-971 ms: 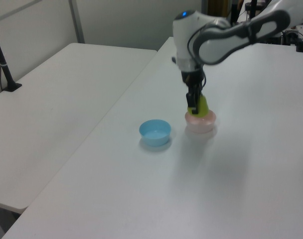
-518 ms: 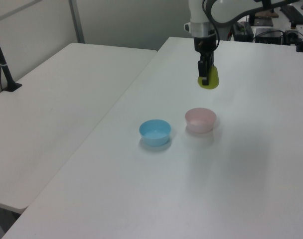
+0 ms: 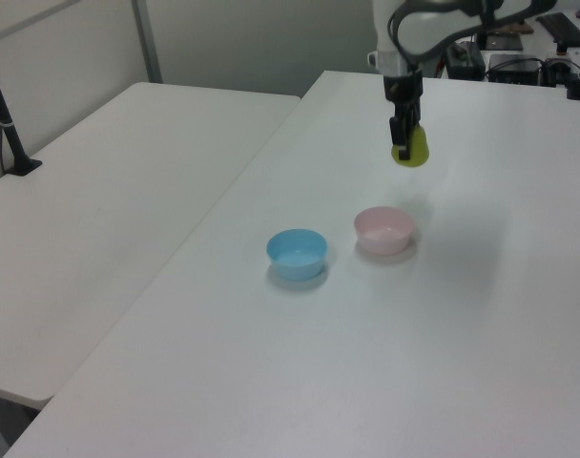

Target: Pick up a pear from the bowl

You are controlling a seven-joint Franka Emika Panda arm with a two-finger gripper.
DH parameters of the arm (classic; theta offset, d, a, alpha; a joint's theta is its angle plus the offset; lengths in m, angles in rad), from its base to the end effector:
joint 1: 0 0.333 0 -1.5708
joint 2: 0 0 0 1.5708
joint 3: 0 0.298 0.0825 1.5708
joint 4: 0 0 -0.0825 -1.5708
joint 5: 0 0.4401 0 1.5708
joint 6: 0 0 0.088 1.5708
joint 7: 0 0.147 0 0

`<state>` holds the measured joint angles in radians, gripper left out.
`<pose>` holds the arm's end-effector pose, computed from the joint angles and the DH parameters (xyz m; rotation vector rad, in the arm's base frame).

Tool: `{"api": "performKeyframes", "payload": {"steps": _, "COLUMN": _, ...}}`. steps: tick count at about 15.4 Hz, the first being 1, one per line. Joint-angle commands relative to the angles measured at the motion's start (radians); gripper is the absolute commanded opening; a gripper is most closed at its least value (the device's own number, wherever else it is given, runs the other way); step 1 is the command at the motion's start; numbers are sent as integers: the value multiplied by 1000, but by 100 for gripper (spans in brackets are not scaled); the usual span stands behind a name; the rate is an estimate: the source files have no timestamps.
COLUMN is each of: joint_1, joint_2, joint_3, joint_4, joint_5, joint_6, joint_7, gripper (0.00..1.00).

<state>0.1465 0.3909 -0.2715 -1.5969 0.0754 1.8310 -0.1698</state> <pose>0.6869 -0.0645 0.3237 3.1219 0.0506 -0.2270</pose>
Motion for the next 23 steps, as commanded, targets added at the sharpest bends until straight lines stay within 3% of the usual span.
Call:
{"api": "performKeyframes", "payload": {"steps": 1, "joint_1": 13, "joint_2": 66, "joint_3": -3, "joint_4": -8, "joint_5": 6, "joint_6": 82, "joint_7": -2, "gripper": 48}}
{"api": "performKeyframes", "payload": {"steps": 5, "joint_1": 16, "joint_2": 106, "joint_3": -3, "joint_4": -11, "joint_5": 6, "joint_6": 108, "joint_7": -2, "gripper": 69}}
{"api": "performKeyframes", "payload": {"steps": 6, "joint_1": 16, "joint_2": 106, "joint_3": -3, "joint_4": -11, "joint_5": 4, "joint_6": 108, "joint_7": -2, "gripper": 81}}
{"api": "performKeyframes", "payload": {"steps": 7, "joint_1": 16, "joint_2": 103, "joint_3": -3, "joint_4": -9, "joint_5": 3, "joint_6": 105, "joint_7": -4, "gripper": 100}}
{"api": "performKeyframes", "payload": {"steps": 10, "joint_1": 18, "joint_2": 79, "joint_3": -3, "joint_4": -6, "joint_5": 3, "joint_6": 90, "joint_7": -2, "gripper": 100}}
{"api": "performKeyframes", "payload": {"steps": 18, "joint_1": 68, "joint_2": -110, "joint_3": -6, "joint_4": 37, "joint_5": -6, "joint_6": -162, "joint_7": 107, "gripper": 100}}
{"api": "performKeyframes", "payload": {"steps": 23, "joint_1": 84, "joint_2": -175, "joint_3": -3, "joint_4": 52, "joint_5": -78, "joint_6": -220, "joint_7": 184, "gripper": 100}}
